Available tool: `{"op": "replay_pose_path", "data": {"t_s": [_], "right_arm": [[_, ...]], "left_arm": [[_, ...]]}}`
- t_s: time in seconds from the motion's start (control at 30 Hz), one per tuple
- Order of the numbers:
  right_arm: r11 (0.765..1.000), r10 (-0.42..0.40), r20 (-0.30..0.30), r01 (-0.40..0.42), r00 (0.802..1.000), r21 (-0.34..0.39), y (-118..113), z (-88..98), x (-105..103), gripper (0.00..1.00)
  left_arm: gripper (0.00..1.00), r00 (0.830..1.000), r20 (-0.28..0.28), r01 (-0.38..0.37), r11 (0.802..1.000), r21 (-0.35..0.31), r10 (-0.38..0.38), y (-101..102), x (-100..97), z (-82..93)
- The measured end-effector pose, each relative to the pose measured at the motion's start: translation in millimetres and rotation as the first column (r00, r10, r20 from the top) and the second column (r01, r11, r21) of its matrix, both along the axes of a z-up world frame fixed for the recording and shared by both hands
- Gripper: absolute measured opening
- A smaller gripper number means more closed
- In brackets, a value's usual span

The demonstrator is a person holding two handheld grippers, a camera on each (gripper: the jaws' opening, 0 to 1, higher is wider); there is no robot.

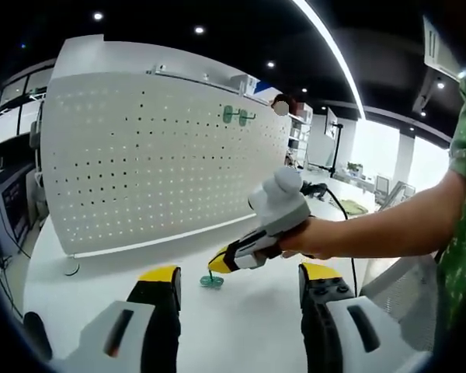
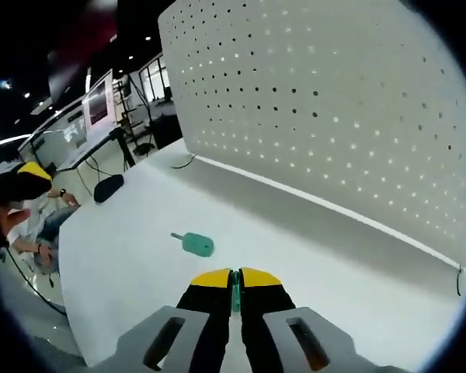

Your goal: Insert the hook assembly into the mounting plate slot until the hook locks in place.

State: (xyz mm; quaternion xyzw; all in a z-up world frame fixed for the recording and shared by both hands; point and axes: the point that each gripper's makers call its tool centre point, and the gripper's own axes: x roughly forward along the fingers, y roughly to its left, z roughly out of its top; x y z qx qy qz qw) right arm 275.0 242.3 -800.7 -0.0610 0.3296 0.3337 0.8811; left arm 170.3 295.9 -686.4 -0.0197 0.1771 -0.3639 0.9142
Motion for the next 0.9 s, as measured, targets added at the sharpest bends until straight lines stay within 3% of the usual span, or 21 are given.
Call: {"op": "replay_pose_path", "data": {"t_s": [0.57, 0.9], "right_arm": [[0.997, 0.075, 0.068, -0.077, 0.995, 0.031, -8.3, 39.9, -14.3, 0.02], [0.986, 0.143, 0.109, -0.151, 0.984, 0.066, -6.2, 75.1, -26.7, 0.02]], "left_arm": [[0.62, 0.999, 0.018, 0.042, 0.998, 0.039, -0.043, -3.4, -2.1, 6.2], [0.62, 0.997, 0.03, 0.064, 0.996, 0.058, -0.065, -4.2, -5.2, 10.8]]}}
